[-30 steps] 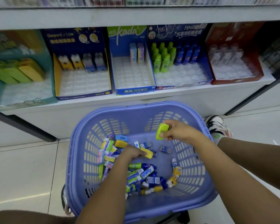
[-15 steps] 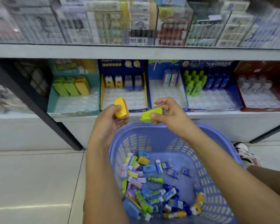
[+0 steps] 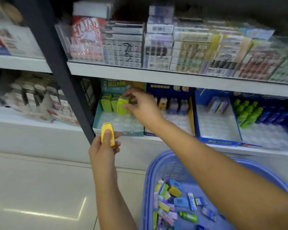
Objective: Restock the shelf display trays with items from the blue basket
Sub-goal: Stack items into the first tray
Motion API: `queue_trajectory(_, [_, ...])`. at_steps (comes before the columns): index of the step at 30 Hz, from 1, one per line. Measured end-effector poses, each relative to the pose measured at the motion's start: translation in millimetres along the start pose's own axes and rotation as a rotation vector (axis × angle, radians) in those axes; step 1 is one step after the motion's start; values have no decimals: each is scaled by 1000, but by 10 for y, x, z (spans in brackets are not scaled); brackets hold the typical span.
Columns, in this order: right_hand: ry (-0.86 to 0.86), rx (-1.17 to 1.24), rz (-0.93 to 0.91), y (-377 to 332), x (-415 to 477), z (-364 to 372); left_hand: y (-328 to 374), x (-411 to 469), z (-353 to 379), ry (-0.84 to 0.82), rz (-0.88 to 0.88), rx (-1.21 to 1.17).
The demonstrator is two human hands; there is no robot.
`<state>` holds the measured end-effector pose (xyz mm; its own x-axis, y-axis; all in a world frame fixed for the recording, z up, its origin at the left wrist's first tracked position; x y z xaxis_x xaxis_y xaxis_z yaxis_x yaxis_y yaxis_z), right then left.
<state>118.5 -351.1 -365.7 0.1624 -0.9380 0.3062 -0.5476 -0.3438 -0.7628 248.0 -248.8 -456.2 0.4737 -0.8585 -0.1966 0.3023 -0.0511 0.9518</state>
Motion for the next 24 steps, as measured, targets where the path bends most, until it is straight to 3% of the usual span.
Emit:
queue_trajectory(8, [-101, -200, -67, -94, 311, 631, -120, 120, -184, 108, -112, -274])
queue_trajectory(14, [-118, -402, -132, -103, 323, 713, -182, 176, -216, 98, -134, -316])
queue_trajectory(24, [-127, -536, -212, -131, 358, 669, -203, 238, -278, 42, -161, -338])
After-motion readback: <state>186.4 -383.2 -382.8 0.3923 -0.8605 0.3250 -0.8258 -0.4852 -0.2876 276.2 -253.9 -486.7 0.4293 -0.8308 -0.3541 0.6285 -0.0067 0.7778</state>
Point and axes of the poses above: each hand's wrist, its own x-axis towards the middle knuckle, its own z-axis out of the palm, y = z × x, the point moved 7 cm from there along x, towards the middle knuckle, and after that the axes turned 1 degree about z, right-handed, at the moved point
